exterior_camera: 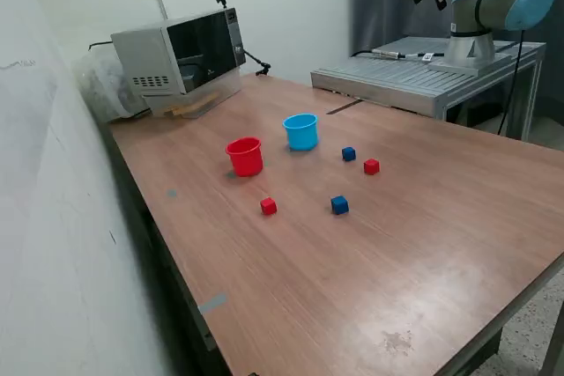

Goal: Place red objects in the red bin, and blue objects in the blue bin.

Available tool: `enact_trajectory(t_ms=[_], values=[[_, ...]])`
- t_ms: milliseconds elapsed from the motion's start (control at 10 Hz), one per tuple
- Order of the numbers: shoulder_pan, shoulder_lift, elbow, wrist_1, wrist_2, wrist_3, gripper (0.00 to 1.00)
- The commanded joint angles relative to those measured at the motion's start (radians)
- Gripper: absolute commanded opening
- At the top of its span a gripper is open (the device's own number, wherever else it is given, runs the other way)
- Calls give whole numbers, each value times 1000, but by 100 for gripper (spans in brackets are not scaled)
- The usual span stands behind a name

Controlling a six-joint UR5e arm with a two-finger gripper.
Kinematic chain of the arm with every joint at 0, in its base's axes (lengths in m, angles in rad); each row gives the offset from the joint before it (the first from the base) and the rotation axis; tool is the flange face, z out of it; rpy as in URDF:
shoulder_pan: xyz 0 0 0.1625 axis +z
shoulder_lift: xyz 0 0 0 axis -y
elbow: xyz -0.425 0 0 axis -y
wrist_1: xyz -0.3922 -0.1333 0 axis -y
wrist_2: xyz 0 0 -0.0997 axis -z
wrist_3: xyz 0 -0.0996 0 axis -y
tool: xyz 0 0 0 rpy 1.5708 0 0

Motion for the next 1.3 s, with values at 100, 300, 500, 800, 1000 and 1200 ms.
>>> enact_trajectory(t_ms=[100,300,500,800,1000,1200], values=[[0,0,0,0,-2,0,100],[2,0,-1,-11,5,3,100],[32,2,-2,-87,9,9,100],[217,20,-46,-293,5,11,100],[364,96,-156,-342,5,31,100],[457,150,-251,-435,5,72,100]])
